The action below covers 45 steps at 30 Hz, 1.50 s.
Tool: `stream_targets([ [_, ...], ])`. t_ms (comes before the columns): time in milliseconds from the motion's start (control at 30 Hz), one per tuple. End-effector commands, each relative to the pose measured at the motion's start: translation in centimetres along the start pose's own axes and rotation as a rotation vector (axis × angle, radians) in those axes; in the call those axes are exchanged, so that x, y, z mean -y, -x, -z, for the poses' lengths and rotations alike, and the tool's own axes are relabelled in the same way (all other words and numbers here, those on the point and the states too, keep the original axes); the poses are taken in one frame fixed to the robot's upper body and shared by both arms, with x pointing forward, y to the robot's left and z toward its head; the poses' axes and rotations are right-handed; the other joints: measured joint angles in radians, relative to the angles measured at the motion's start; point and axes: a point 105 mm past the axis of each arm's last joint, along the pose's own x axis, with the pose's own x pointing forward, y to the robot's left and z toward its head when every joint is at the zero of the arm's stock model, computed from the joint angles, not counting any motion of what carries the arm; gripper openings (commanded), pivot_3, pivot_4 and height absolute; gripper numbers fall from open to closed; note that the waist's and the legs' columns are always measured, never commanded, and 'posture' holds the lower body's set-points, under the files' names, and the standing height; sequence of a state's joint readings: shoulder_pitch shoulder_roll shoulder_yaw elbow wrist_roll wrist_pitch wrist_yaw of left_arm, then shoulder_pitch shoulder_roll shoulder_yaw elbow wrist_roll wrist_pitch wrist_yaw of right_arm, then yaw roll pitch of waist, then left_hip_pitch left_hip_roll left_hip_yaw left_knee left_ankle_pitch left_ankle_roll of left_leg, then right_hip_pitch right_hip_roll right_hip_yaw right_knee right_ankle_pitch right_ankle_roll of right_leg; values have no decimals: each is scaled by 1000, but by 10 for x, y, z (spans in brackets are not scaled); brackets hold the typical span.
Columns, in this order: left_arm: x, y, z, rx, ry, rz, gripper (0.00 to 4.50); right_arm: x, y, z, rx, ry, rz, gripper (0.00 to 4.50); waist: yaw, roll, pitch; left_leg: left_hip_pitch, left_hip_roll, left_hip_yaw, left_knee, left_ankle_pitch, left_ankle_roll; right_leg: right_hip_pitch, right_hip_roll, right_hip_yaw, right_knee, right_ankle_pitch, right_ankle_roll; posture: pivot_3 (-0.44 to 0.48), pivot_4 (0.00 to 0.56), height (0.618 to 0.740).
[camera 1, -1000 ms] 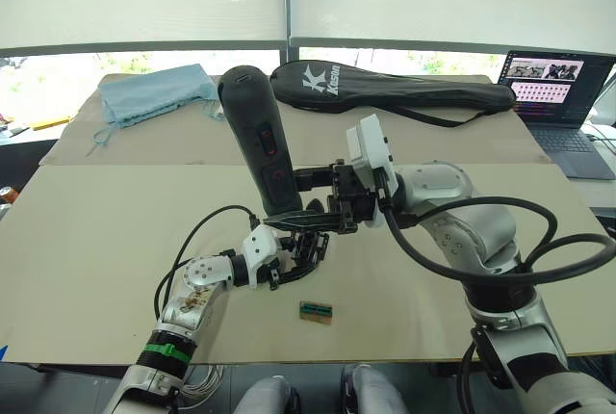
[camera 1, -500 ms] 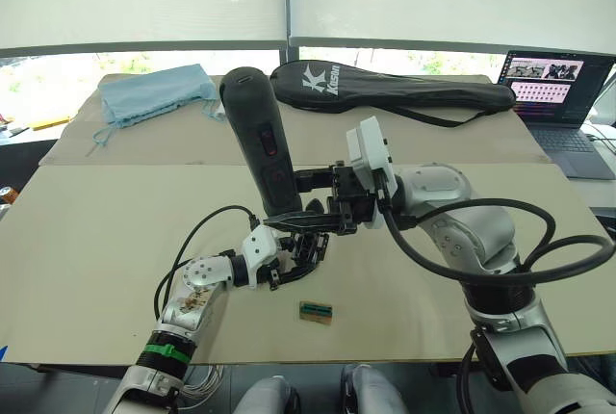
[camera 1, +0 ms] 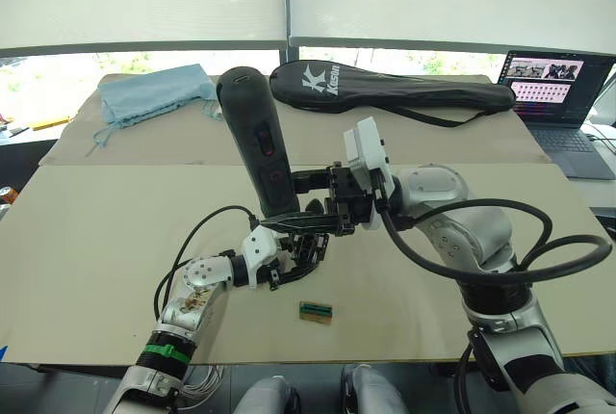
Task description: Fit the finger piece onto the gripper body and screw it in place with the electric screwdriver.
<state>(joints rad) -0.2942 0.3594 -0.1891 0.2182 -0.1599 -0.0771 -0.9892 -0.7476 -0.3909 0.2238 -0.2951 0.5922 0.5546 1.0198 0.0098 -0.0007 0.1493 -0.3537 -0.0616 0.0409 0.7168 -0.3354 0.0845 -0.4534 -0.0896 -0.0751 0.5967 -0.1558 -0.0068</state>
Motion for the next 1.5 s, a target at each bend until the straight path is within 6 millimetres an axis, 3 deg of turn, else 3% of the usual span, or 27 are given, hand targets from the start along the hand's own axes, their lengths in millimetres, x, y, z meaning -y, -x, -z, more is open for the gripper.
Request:
stream_targets([
  [33, 12, 1, 24, -78, 73, 25, 2300, -5, -2, -15, 44, 53, -15, 1924, 0, 0, 0, 0, 0, 0, 0, 0, 0, 0, 0, 0, 0, 0, 0, 0, 150, 740],
  [1500, 10, 2, 22, -82, 77, 24, 2300, 6, 1, 24, 42, -84, 121, 1924, -1, 1, -1, 5, 0, 0, -1, 0, 0, 5, 1, -2, -1, 0, 0, 0, 150, 740],
])
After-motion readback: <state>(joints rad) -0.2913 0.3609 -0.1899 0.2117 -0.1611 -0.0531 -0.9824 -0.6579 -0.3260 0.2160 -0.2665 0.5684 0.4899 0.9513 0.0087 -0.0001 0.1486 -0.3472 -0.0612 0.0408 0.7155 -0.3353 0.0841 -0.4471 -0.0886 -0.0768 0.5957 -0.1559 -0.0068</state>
